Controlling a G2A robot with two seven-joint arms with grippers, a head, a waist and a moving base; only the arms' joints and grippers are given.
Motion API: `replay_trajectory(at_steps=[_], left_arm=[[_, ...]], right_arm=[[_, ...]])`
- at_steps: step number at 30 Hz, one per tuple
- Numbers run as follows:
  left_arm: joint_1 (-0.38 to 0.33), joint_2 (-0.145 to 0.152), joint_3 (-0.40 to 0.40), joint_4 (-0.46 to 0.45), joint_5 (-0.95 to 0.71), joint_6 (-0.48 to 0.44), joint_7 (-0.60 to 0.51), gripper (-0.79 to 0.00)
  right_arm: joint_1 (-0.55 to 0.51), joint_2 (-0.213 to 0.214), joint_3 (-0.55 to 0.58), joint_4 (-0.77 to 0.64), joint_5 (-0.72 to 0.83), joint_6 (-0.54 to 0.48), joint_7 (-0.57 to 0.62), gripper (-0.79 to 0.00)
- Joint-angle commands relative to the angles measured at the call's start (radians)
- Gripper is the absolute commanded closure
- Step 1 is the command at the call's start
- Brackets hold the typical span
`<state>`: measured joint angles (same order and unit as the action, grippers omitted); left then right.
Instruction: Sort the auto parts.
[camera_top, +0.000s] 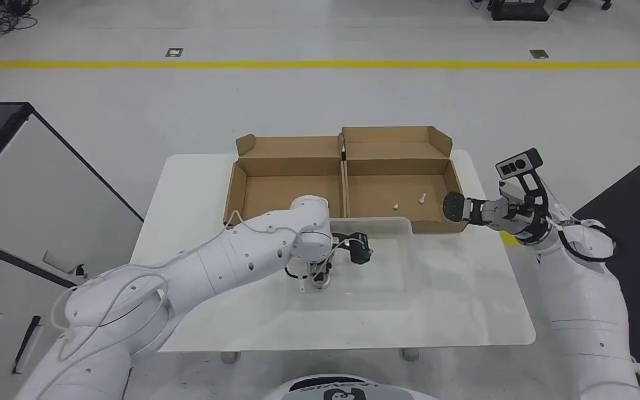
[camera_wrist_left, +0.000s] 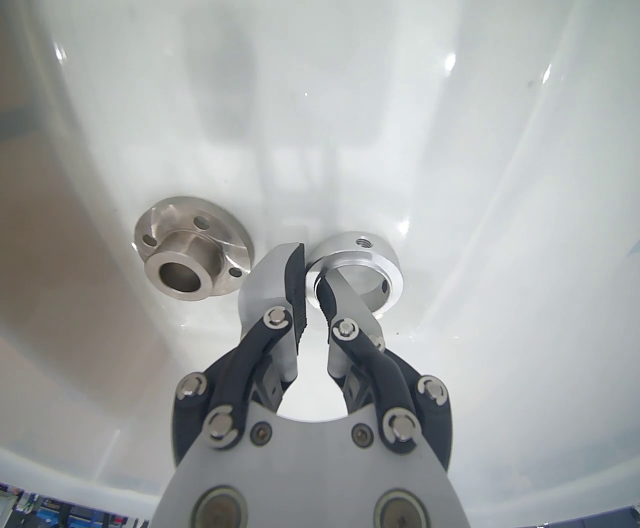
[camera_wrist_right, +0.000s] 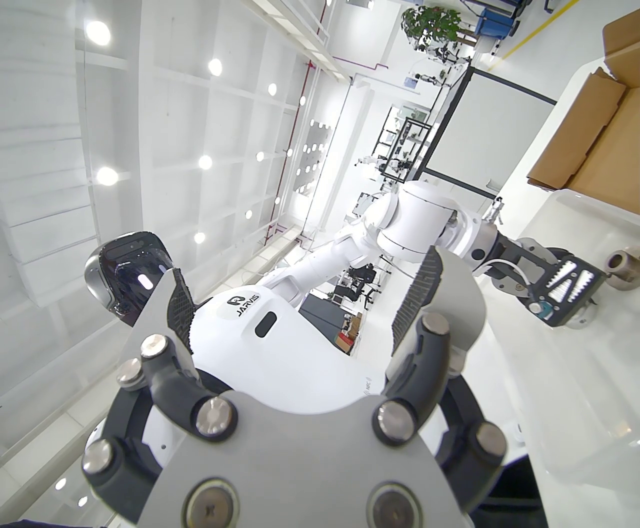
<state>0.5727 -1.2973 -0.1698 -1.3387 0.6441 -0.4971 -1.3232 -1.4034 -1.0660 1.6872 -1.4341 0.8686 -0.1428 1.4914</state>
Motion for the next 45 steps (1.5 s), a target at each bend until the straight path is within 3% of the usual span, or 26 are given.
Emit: replay_trajectory(at_steps=[1, 16, 26, 29, 32, 36, 45], left_arm=[[-0.012, 0.01, 0.0, -0.03, -0.013, 0.005, -0.005, 0.0], [-0.115, 0.136, -0.001, -0.314, -0.127, 0.048, -0.048, 0.0], [-0.115, 0.136, -0.001, -0.314, -0.127, 0.048, -0.048, 0.0], [-0.091, 0.141, -0.01, -0.285, -0.131, 0.051, -0.001, 0.0], [-0.08, 0.158, -0.07, -0.262, -0.184, 0.031, 0.095, 0.0], [-0.066, 0.204, -0.178, -0.253, -0.226, -0.03, 0.196, 0.0], [0.07, 0.333, -0.439, -0.282, -0.358, -0.298, 0.343, 0.0]], right_arm=[[0.0, 0.0, 0.0, 0.0, 0.0, 0.0, 0.0, -0.785], [0.0, 0.0, 0.0, 0.0, 0.0, 0.0, 0.0, -0.785], [0.0, 0.0, 0.0, 0.0, 0.0, 0.0, 0.0, -0.785], [0.0, 0.0, 0.0, 0.0, 0.0, 0.0, 0.0, -0.785], [0.0, 0.0, 0.0, 0.0, 0.0, 0.0, 0.0, -0.785], [0.0, 0.0, 0.0, 0.0, 0.0, 0.0, 0.0, -0.785], [0.0, 0.0, 0.0, 0.0, 0.0, 0.0, 0.0, -0.785]])
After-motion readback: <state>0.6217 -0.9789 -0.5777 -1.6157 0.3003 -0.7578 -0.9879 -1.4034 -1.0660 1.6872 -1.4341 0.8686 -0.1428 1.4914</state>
